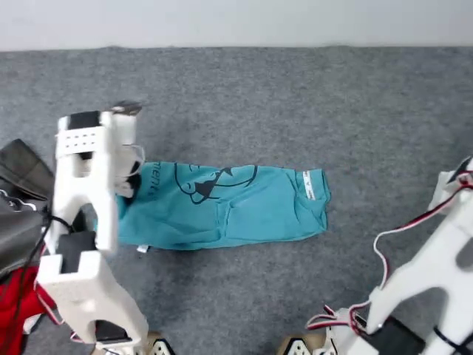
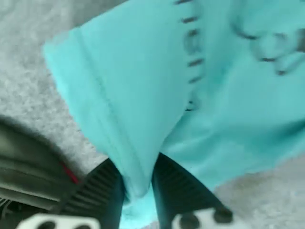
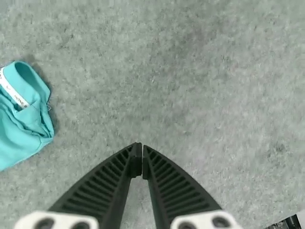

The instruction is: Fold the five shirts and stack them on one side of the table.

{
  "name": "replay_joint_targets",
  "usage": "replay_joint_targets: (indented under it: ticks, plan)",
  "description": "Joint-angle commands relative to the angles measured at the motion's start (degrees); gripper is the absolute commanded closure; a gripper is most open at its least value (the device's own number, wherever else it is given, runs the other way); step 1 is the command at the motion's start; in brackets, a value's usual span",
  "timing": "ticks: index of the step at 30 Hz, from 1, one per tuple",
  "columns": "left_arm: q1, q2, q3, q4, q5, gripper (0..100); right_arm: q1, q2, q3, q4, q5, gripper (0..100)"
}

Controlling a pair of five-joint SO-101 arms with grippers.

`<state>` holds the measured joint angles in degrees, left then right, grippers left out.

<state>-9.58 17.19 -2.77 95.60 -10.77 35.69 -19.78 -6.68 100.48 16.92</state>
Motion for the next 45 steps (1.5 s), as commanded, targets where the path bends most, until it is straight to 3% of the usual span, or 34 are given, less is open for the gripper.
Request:
replay_joint_targets:
  ticks: [1,12,20,35,37,41,45]
  plan:
    - [7.2,-6.8,-0.8,2.2,2.5,99,0.2,-3.9,1.2,1.9,0.6,99.0]
    - [28.5,-13.9,-2.2,1.8,12.5,99,0.5,-7.9,4.4,2.0,0.6,99.0]
    - [40.0,-6.4,-16.6,2.1,14.0,99,0.5,-11.5,11.2,1.9,0.6,99.0]
    - [49.8,19.6,-44.9,3.2,13.6,98,0.6,-15.3,14.2,1.8,0.6,98.8]
    - [49.8,21.2,-46.8,4.3,13.5,94,0.6,-15.3,14.2,1.8,0.6,98.7]
    - [48.9,20.5,-46.6,5.2,13.9,75,0.6,-15.3,14.2,1.8,0.5,98.7]
    - [48.2,14.4,-45.1,5.1,13.5,73,0.3,-15.3,14.2,1.8,0.5,98.7]
